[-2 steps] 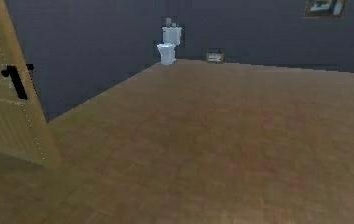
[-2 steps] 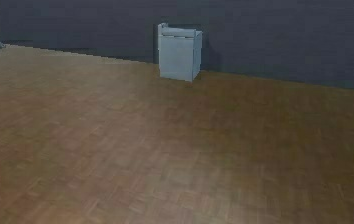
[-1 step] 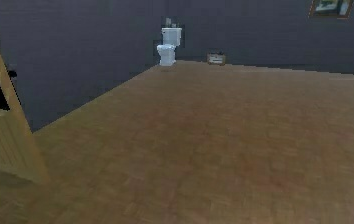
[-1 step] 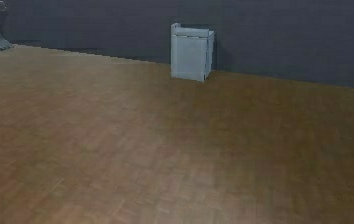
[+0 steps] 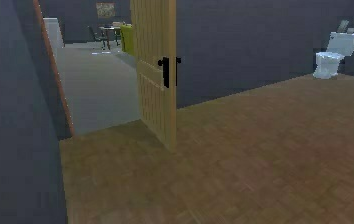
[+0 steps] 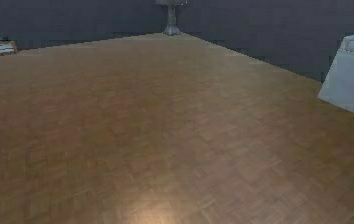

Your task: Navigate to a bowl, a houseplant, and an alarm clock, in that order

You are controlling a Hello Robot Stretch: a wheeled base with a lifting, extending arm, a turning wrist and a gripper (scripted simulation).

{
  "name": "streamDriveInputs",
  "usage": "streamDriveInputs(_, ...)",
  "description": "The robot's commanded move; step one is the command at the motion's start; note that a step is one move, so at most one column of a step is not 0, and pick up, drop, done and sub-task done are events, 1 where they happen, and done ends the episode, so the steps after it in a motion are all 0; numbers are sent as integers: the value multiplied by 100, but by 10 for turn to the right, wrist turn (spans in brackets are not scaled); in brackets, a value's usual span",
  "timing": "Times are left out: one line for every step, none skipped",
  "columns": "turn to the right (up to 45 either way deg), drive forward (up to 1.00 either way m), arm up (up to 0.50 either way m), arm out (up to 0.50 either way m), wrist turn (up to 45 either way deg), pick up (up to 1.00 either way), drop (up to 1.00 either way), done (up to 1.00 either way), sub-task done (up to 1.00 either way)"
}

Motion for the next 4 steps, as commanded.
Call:
streamDriveInputs(0,35,0,0,0,0,0,0,0)
streamDriveInputs(-180,0,0,0,0,0,0,0,0)
streamDriveInputs(-30,0,0,0,0,0,0,0,0)
streamDriveInputs(0,100,0,0,0,0,0,0,0)
